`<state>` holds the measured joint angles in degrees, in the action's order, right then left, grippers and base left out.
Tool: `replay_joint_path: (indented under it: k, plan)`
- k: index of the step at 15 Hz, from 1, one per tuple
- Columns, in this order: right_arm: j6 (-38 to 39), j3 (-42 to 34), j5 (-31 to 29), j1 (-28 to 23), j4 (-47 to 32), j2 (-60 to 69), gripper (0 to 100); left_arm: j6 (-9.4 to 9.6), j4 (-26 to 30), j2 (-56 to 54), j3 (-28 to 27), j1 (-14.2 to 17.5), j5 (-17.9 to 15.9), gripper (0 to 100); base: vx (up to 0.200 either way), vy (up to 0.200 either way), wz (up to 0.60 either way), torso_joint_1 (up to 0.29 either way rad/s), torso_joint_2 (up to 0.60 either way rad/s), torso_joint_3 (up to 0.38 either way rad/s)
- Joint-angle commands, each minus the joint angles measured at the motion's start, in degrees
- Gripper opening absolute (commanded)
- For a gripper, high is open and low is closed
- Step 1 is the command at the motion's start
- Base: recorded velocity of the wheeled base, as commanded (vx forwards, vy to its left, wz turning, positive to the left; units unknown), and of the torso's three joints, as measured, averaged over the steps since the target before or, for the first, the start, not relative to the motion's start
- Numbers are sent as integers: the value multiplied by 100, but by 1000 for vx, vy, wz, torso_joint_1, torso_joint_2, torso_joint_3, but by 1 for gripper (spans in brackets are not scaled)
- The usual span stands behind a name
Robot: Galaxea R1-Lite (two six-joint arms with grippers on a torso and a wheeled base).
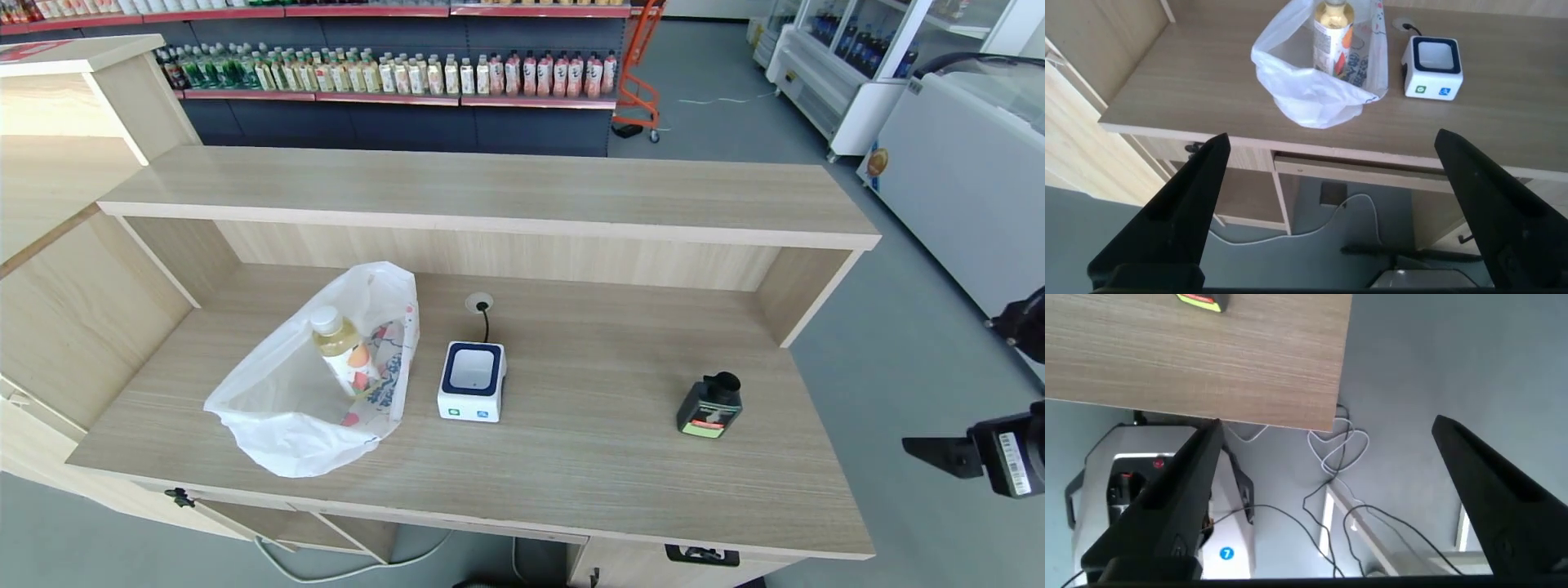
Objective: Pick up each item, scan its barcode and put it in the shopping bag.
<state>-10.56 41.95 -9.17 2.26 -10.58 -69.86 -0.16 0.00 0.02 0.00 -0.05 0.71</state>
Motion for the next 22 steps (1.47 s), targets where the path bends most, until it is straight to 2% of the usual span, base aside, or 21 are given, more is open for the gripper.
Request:
replay_joint_path:
  k: [1,4,6,10,13,19,22]
  plan:
    - [-570,525,3,170,891,-2304,100,-2,0,-2,0,-4,8,100,0,0,0,0,0,0]
    - [-1502,534,170,214,1401,-2972,100,-2,0,-2,0,-4,8,100,0,0,0,0,0,0]
    - [-1678,569,495,407,1550,-3191,100,-2,0,-2,0,-4,8,100,0,0,0,0,0,0]
    - [-2337,648,1101,451,2377,-3815,100,-2,0,-2,0,-4,8,100,0,0,0,0,0,0]
    - [-2372,771,1558,504,2798,-4228,100,-2,0,-2,0,-4,8,100,0,0,0,0,0,0]
    - [-2337,1061,1602,662,3431,-4826,100,-2,0,-2,0,-4,8,100,0,0,0,0,0,0]
    - [-2293,1290,1760,785,3458,-5037,100,-2,0,-2,0,-4,8,100,0,0,0,0,0,0]
